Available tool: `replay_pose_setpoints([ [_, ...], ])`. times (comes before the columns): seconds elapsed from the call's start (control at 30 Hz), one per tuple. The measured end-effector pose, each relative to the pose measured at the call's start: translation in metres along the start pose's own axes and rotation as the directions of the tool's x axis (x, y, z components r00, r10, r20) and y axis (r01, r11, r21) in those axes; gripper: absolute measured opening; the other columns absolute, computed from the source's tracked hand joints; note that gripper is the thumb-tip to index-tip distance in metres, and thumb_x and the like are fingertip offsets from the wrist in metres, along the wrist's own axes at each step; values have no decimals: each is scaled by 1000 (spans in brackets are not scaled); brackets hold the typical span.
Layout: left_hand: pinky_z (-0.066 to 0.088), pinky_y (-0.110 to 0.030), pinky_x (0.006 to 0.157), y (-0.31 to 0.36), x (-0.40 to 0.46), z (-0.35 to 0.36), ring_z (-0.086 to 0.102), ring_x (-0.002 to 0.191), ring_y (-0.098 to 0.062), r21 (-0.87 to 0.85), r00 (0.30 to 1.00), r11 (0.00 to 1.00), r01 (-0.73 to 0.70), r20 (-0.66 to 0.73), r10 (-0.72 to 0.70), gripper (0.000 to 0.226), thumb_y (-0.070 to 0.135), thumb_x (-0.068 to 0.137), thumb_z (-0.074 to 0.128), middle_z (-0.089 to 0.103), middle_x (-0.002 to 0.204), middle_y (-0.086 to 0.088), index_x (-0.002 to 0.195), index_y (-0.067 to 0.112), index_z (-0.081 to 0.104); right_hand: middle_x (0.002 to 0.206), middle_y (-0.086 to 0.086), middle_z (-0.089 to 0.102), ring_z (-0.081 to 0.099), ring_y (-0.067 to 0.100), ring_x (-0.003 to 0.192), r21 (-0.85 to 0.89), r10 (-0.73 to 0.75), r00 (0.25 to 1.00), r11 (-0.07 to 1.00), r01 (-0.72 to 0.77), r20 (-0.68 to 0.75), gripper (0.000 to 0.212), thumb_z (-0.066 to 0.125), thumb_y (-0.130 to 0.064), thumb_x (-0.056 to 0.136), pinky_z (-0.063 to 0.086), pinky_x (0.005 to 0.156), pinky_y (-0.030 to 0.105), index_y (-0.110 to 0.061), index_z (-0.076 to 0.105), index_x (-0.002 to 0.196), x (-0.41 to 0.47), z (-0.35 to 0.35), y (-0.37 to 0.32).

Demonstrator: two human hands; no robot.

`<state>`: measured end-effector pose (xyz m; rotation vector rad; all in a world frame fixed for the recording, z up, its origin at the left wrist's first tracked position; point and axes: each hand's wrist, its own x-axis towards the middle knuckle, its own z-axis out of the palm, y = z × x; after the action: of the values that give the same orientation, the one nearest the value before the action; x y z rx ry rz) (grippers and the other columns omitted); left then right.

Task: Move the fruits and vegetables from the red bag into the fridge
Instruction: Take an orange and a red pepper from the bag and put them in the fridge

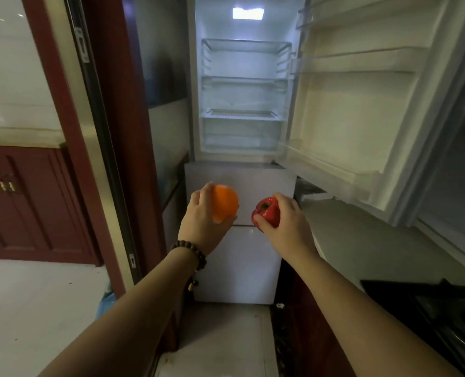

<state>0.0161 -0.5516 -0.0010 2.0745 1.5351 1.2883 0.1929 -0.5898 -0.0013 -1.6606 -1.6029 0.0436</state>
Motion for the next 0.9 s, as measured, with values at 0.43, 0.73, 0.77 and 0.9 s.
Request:
replay_pose_setpoints([
  [0.43,47,-40,91,-39,254,92,46,122,-28,10,997,1000,21,-70,-20,86,43,74,74,31,144,-6,142,21,25,137,9,46,49,28,119,28,-74,997,997,75,-20,68,67,-43,82,43,92,33,-16,39,138,275,67,59],
  [0.73,44,-36,87,-82,371,144,46,119,-27,-25,998,1000,10,-61,-11,85,39,75,74,30,143,-6,140,24,22,135,7,46,50,26,118,1,-73,997,997,73,-38,67,67,-42,83,35,89,24,-16,39,138,386,119,95],
  [0.77,44,-36,87,-88,385,149,46,118,-26,-38,998,999,5,-60,-8,84,39,75,75,31,142,-7,139,25,22,135,7,46,50,26,117,10,-72,996,997,72,-45,68,67,-43,82,38,91,27,-17,39,138,400,126,100],
  [0.9,47,-41,93,-111,446,171,47,116,-24,-71,997,997,-38,-63,34,84,36,73,76,33,139,-6,137,22,24,133,3,44,49,21,116,-2,-57,996,998,57,-68,70,65,-49,81,45,93,33,-21,36,138,461,152,114],
])
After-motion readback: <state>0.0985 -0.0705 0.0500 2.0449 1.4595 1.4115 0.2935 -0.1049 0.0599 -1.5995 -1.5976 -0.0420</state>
